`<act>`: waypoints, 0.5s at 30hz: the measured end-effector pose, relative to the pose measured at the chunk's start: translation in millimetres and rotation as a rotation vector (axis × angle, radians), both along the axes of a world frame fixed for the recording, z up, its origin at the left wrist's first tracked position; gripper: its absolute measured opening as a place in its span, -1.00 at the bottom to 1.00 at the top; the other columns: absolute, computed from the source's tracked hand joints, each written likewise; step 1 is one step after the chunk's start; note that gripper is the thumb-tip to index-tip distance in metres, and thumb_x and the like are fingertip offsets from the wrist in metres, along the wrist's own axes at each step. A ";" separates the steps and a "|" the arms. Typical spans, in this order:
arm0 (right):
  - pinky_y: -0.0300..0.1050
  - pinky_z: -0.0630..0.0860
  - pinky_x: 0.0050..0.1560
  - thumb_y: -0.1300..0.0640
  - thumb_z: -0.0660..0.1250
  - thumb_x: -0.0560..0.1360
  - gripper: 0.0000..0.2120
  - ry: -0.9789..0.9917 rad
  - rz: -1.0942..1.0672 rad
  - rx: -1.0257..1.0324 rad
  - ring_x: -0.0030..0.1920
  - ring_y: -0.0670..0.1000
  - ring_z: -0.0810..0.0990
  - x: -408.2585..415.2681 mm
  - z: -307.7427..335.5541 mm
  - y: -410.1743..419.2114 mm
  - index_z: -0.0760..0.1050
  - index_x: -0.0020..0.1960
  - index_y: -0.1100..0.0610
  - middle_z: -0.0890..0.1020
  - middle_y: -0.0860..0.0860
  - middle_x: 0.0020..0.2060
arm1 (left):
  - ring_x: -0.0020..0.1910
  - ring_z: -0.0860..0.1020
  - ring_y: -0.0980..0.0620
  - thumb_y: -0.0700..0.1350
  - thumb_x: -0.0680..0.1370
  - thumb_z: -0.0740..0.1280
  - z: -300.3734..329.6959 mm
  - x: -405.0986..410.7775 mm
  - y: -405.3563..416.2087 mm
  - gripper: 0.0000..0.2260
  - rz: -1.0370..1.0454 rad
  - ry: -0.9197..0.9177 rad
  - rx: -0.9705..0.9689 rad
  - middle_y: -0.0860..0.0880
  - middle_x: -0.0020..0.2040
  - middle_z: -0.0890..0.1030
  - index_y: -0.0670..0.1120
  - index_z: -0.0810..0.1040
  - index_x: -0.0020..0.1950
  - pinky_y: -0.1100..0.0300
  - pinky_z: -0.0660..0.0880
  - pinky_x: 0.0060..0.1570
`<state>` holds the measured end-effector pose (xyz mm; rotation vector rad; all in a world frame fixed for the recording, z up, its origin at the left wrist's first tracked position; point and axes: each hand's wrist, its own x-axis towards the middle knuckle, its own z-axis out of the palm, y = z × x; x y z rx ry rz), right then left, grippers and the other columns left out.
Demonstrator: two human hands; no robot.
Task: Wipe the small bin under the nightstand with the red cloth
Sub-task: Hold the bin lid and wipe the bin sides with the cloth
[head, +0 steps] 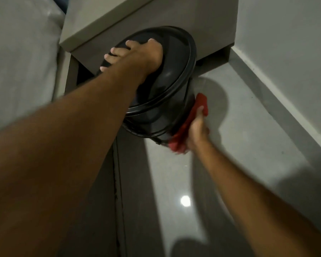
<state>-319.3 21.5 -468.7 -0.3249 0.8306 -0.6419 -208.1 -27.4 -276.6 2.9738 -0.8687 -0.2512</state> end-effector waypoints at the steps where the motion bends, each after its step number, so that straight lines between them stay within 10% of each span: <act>1: 0.12 0.58 0.29 -0.30 -0.09 0.70 -0.31 -0.045 -0.022 -0.030 0.42 0.16 0.52 -8.5 8.6 -14.2 0.28 0.62 0.14 0.48 0.13 0.50 | 0.57 -0.01 -0.38 0.41 0.47 -0.10 1.8 1.0 -2.6 -0.18 0.015 0.045 -0.039 -0.28 0.63 0.00 -0.01 -0.01 0.63 -0.35 0.01 0.48; 5: 0.18 0.32 0.58 -0.21 -0.09 0.72 -0.37 -0.197 -0.133 -0.297 0.52 0.18 0.46 -36.0 51.5 -49.5 0.37 0.56 0.16 0.52 0.17 0.49 | 0.31 0.45 -0.37 0.72 0.03 -0.13 16.5 12.4 -3.8 0.24 -0.108 0.019 -0.044 -0.25 0.50 0.36 -0.01 0.38 0.48 -0.25 0.42 0.24; 11: -0.02 0.47 0.48 -0.12 -0.05 0.75 -0.47 -0.236 -0.289 -0.266 0.36 0.05 0.61 -29.1 33.8 -11.7 0.49 0.43 0.17 0.68 0.05 0.27 | 0.62 -0.11 -0.14 0.38 0.58 -0.11 -5.1 17.3 7.8 -0.31 -0.487 -0.090 -0.035 -0.06 0.67 -0.07 0.06 -0.05 0.63 -0.29 -0.14 0.51; 15: 0.10 0.24 0.63 -0.28 0.16 0.63 -0.20 0.299 -0.096 -0.582 0.63 0.11 0.27 11.2 -40.3 52.5 0.03 0.70 0.12 0.25 0.13 0.65 | 0.62 -0.13 -0.15 0.35 0.60 -0.10 -6.0 21.3 2.8 -0.33 -0.486 -0.096 -0.026 -0.07 0.67 -0.09 0.05 -0.05 0.63 -0.30 -0.17 0.49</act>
